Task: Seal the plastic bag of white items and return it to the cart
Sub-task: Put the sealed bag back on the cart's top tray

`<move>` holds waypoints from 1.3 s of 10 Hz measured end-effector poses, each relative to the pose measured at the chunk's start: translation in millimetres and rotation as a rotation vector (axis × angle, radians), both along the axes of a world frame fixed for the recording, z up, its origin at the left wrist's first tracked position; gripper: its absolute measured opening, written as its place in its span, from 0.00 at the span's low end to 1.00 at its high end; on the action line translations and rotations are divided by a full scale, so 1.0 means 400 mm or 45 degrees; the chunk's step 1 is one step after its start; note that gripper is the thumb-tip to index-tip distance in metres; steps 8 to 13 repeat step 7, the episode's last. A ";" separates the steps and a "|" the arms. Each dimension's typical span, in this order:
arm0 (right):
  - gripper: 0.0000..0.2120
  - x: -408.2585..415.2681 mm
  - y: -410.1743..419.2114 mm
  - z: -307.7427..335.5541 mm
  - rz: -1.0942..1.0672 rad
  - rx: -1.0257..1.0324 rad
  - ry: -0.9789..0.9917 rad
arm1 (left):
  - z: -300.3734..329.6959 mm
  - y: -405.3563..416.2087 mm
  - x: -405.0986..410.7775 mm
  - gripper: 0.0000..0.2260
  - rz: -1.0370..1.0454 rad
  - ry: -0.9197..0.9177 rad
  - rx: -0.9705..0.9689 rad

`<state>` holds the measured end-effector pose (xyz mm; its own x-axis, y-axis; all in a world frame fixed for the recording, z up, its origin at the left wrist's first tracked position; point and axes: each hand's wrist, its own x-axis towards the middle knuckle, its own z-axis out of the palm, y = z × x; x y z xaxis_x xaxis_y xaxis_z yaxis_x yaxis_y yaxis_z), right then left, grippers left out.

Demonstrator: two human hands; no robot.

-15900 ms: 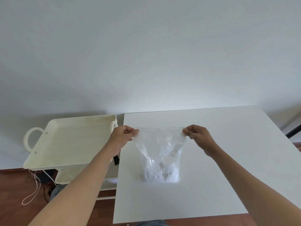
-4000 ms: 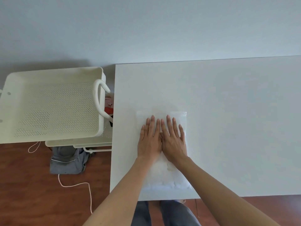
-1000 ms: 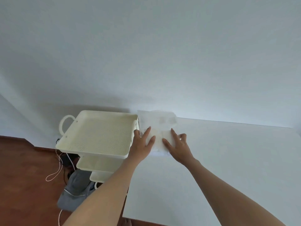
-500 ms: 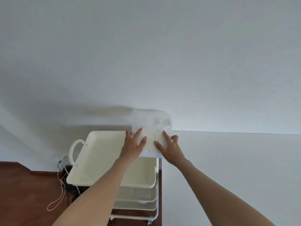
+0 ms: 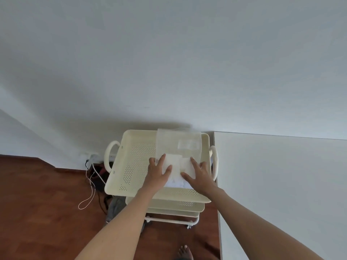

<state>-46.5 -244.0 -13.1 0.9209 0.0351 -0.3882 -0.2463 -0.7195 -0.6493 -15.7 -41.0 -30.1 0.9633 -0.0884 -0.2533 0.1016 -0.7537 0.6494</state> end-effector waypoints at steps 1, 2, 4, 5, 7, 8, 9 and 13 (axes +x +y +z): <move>0.41 -0.018 0.022 -0.042 0.048 -0.071 0.076 | -0.043 0.021 -0.017 0.29 -0.019 0.113 0.027; 0.41 -0.028 0.036 -0.084 0.056 -0.087 0.154 | -0.078 0.031 -0.026 0.29 -0.041 0.216 0.088; 0.38 -0.052 0.056 -0.131 0.037 -0.181 0.210 | -0.109 0.036 -0.048 0.29 -0.069 0.204 0.253; 0.37 -0.071 0.057 -0.117 0.097 -0.485 0.137 | -0.103 0.027 -0.061 0.29 -0.079 0.177 0.462; 0.38 -0.073 0.053 -0.067 0.239 -0.760 -0.024 | -0.064 0.020 -0.072 0.31 -0.133 0.092 0.727; 0.38 -0.073 0.053 -0.067 0.239 -0.760 -0.024 | -0.064 0.020 -0.072 0.31 -0.133 0.092 0.727; 0.38 -0.073 0.053 -0.067 0.239 -0.760 -0.024 | -0.064 0.020 -0.072 0.31 -0.133 0.092 0.727; 0.38 -0.073 0.053 -0.067 0.239 -0.760 -0.024 | -0.064 0.020 -0.072 0.31 -0.133 0.092 0.727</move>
